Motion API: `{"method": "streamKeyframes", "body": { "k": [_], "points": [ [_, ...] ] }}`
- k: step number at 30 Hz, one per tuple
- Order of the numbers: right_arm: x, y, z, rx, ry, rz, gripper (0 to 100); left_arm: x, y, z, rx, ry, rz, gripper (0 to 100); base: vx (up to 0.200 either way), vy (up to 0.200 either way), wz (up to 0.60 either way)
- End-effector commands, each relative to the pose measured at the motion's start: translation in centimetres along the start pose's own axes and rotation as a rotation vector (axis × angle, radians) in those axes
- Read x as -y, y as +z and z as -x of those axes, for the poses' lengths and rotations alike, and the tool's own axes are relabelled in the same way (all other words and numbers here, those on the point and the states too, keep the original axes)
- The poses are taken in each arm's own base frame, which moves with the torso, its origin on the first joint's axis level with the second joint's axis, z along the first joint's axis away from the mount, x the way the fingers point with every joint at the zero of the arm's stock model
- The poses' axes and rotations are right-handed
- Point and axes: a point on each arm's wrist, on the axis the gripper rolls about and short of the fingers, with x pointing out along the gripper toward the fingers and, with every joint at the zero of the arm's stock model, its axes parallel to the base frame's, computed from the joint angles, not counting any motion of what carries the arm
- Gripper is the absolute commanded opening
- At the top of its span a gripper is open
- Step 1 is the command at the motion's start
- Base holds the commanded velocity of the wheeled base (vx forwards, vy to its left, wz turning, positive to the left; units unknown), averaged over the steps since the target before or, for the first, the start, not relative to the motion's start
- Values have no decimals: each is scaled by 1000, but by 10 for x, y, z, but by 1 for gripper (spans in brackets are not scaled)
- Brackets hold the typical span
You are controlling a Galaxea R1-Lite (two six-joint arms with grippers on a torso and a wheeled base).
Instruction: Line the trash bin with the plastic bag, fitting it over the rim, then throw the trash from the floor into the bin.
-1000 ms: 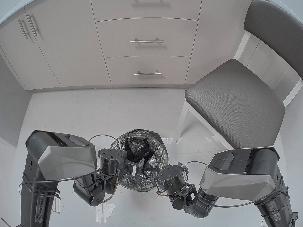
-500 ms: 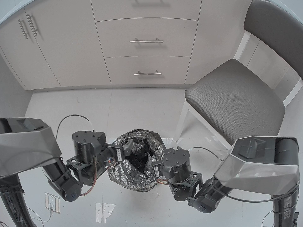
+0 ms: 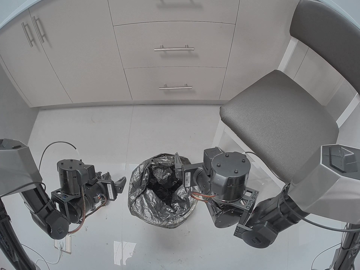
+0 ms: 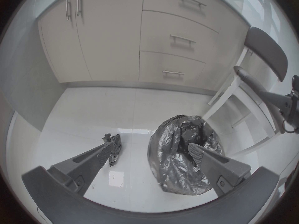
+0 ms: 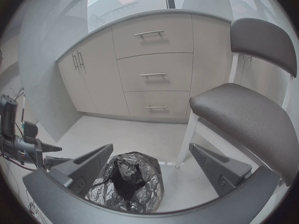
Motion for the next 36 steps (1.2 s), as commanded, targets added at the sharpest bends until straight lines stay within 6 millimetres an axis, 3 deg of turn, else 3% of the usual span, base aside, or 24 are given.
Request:
{"method": "streamKeyframes", "body": {
  "k": [1, 6, 10, 16, 21, 24, 30, 36],
  "points": [
    [-10, 0, 8, 17, 31, -4, 100, -32, -11, -16, -73, 62, 29, 100, 0, 0, 0],
    [-11, -1, 10, 15, 37, -3, 100, -67, -10, -45, -62, 144, 32, 100, 0, 0, 0],
    [-8, -2, 6, 14, 26, -4, 100, -80, -2, -71, -61, 164, 24, 100, 0, 0, 0],
    [-6, -6, 3, 6, 12, 5, 100, -102, 45, -138, -34, 196, 42, 100, 0, 0, 0],
    [-5, -16, -2, -13, 4, 22, 100, -105, 73, -171, -43, 183, 39, 100, 0, 0, 0],
    [-5, -20, -3, -21, 3, 29, 100, -108, 77, -185, -50, 183, 32, 100, 0, 0, 0],
    [-5, -22, -2, -27, 1, 34, 100, -128, 66, -219, -85, 208, -16, 100, 0, 0, 0],
    [-6, -26, -3, -35, 2, 54, 100, -140, 85, -248, -64, 226, -12, 100, 0, 0, 0]
  ]
}}
